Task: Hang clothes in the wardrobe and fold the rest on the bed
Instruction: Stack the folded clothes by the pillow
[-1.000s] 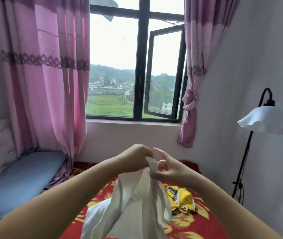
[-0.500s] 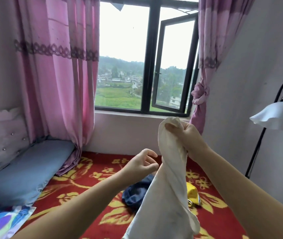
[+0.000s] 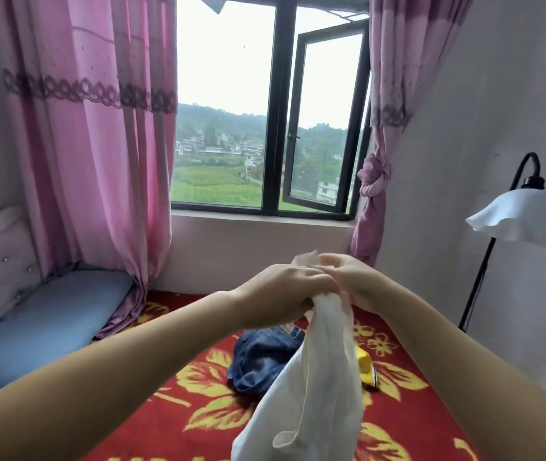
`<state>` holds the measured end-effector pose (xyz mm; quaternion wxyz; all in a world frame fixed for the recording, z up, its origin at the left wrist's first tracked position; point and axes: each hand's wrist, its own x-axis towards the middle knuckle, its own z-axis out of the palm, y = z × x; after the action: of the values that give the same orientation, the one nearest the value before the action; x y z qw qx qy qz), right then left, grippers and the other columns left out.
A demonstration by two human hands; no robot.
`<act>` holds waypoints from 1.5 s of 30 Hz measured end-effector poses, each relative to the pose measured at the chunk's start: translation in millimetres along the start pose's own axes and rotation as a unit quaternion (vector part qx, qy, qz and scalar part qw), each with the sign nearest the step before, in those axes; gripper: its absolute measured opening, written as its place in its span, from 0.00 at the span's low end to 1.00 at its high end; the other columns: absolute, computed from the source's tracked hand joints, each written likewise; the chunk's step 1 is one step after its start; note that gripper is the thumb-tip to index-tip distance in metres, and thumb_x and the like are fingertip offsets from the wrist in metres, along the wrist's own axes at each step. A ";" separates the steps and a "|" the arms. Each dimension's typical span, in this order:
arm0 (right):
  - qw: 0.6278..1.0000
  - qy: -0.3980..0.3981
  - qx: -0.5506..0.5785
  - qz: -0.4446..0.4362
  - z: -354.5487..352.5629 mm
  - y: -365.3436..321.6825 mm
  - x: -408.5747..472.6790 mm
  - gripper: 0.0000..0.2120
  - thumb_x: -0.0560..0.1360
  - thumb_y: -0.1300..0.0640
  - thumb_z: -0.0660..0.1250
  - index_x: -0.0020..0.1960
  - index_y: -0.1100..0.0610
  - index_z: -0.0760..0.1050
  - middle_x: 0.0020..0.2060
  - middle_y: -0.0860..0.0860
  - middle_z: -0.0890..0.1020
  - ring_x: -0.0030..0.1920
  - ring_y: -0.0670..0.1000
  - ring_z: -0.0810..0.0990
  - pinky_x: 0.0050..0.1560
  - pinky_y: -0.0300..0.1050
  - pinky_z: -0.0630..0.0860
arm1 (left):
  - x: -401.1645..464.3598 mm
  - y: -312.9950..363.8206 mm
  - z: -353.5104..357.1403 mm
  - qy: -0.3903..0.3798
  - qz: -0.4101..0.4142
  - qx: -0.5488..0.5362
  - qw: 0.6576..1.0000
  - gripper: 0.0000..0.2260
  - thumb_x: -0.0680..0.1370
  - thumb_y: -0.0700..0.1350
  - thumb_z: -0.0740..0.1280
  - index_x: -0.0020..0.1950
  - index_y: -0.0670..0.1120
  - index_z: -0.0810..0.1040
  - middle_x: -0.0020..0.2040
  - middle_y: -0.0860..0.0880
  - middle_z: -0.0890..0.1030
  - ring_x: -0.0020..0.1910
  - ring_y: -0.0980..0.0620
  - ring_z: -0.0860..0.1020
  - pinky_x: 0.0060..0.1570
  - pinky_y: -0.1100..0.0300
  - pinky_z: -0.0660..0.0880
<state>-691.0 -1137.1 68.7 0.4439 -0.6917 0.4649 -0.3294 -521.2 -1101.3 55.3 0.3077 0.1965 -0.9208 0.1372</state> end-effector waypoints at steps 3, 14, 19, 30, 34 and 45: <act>0.998 0.031 0.004 0.046 -7.6 15.4 -3.3 0.14 0.79 0.58 0.64 0.64 0.54 0.73 0.57 0.54 0.80 0.58 0.52 0.78 0.62 0.55 0.74 | 7.7 -5.9 -5.6 -0.046 -0.186 -0.120 0.974 0.10 0.76 0.37 0.62 0.53 0.47 0.77 0.35 0.53 0.77 0.32 0.53 0.75 0.35 0.56 0.75; 0.995 -0.017 -0.100 -0.016 69.9 48.8 -22.5 0.09 0.75 0.53 0.65 0.55 0.53 0.76 0.48 0.49 0.83 0.50 0.50 0.82 0.51 0.49 0.80 | 33.5 -44.7 -14.1 0.022 -0.453 -0.211 0.866 0.17 0.72 0.44 0.63 0.24 0.48 0.63 0.22 0.54 0.61 0.22 0.54 0.60 0.26 0.63 0.61; 0.986 0.142 -0.075 0.031 53.4 68.1 -5.9 0.08 0.72 0.63 0.60 0.39 0.60 0.76 0.34 0.54 0.80 0.36 0.52 0.77 0.38 0.46 0.72 | 17.4 -59.0 -35.0 0.020 -0.492 -0.183 0.851 0.12 0.73 0.43 0.65 0.34 0.38 0.79 0.26 0.49 0.72 0.24 0.54 0.69 0.27 0.63 0.70; 0.950 0.206 -0.209 -0.104 73.3 56.7 21.5 0.08 0.75 0.58 0.60 0.36 0.54 0.70 0.32 0.51 0.78 0.39 0.57 0.77 0.42 0.50 0.73 | 9.5 -56.5 -68.8 -0.123 -0.448 -0.250 0.850 0.10 0.75 0.44 0.65 0.37 0.46 0.83 0.31 0.50 0.73 0.27 0.55 0.69 0.26 0.65 0.67; 0.937 0.227 -0.267 -0.014 33.5 72.7 28.0 0.11 0.68 0.55 0.57 0.28 0.57 0.63 0.26 0.51 0.69 0.37 0.57 0.70 0.38 0.49 0.66 | -16.1 -75.8 -87.5 -0.129 -0.468 -0.156 0.860 0.15 0.74 0.44 0.66 0.27 0.51 0.79 0.24 0.56 0.71 0.25 0.57 0.68 0.26 0.65 0.65; 0.953 0.011 -0.245 -0.177 -32.5 5.4 6.7 0.13 0.79 0.53 0.64 0.39 0.59 0.72 0.32 0.47 0.72 0.34 0.45 0.69 0.38 0.42 0.67 | -88.8 -115.4 -87.7 0.055 -0.563 -0.196 0.801 0.13 0.76 0.35 0.61 0.32 0.45 0.75 0.24 0.53 0.71 0.24 0.56 0.68 0.22 0.68 0.66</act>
<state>-718.8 -1154.3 76.6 0.1895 -0.8467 0.4063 -0.2865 -359.6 -1146.0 83.2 0.4126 0.6079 -0.6371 -0.2331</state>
